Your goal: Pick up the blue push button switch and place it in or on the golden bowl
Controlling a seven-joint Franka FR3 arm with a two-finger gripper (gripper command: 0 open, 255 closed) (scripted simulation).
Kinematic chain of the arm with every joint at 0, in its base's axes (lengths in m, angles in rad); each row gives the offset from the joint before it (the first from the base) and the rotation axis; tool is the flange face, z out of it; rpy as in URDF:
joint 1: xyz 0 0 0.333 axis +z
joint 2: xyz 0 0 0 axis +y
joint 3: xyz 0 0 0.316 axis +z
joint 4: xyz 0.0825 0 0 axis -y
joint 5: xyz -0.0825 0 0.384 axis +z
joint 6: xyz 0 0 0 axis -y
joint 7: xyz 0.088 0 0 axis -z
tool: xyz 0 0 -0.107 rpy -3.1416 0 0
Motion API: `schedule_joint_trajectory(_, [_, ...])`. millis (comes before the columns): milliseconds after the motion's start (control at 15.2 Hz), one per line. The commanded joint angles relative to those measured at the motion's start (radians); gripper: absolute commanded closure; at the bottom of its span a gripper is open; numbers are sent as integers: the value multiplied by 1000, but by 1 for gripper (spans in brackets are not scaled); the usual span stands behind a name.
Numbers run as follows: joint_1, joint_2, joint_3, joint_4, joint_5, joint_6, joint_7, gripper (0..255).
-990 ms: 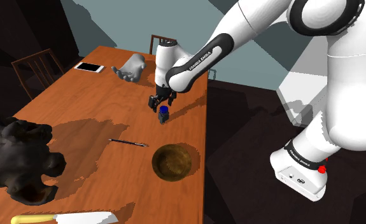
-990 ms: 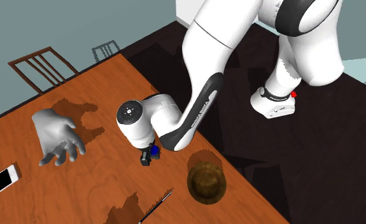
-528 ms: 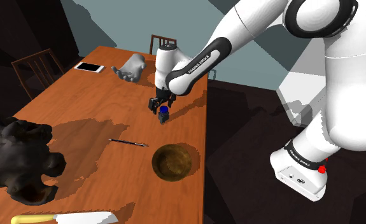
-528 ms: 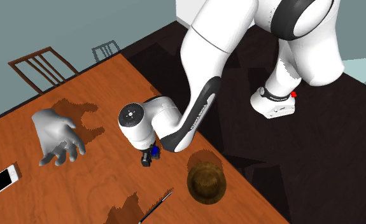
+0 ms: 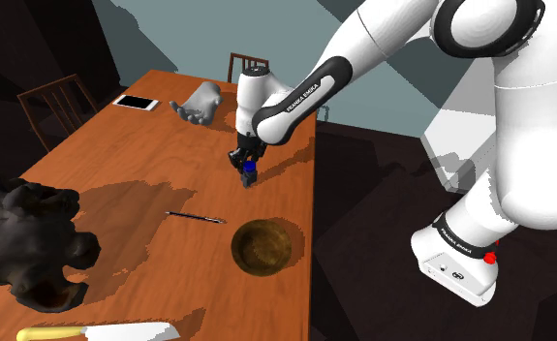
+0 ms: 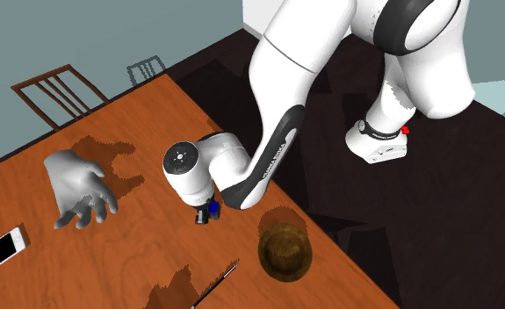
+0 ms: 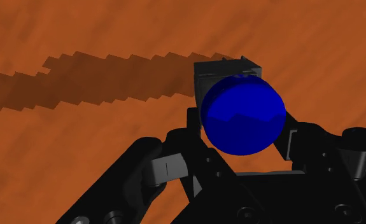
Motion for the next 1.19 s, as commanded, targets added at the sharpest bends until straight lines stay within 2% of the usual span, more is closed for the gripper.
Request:
schedule_joint_trajectory(0, [1, 1, 1, -1, 0, 0, 0, 255])
schedule_joint_trajectory(198, [1, 1, 1, 0, 0, 0, 1, 255])
schedule_joint_trajectory(1122, [-27, -142, 39, -13, 46, -129, -27, 255])
